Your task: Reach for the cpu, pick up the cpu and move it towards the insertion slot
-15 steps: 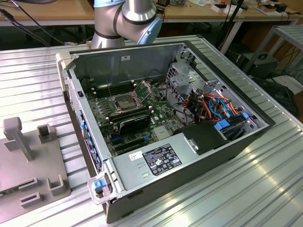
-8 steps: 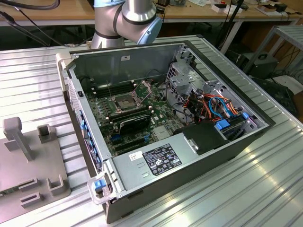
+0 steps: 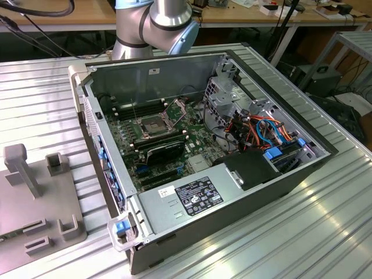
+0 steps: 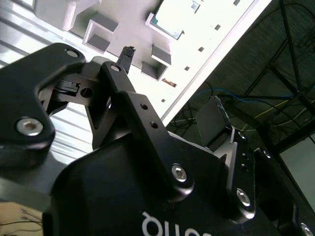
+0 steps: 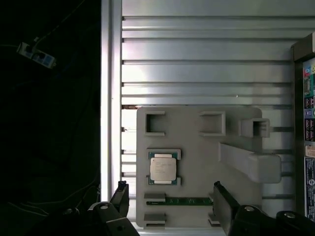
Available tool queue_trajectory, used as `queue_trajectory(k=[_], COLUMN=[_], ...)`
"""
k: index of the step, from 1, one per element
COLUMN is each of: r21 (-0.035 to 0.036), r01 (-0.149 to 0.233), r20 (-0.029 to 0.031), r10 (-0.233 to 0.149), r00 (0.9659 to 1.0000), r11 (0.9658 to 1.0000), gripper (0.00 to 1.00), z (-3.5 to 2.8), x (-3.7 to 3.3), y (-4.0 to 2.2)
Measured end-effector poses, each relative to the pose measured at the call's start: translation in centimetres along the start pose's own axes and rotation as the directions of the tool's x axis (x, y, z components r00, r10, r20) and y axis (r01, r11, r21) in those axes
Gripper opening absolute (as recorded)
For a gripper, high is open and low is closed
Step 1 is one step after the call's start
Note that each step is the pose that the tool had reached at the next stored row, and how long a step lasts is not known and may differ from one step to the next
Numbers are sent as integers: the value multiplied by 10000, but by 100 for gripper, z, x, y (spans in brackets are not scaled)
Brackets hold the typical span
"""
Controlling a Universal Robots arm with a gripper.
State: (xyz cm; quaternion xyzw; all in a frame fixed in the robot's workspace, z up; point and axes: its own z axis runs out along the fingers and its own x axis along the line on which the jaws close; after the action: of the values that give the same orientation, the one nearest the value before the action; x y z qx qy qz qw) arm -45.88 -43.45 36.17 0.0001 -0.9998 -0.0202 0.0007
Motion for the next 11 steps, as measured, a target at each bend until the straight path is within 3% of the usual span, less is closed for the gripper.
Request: queue_trajectory(k=[11], r21=[0], r01=[0], r20=[0], r10=[0], r00=[10000], r11=[10000], gripper=[78], z=[57], x=[0], y=[-2])
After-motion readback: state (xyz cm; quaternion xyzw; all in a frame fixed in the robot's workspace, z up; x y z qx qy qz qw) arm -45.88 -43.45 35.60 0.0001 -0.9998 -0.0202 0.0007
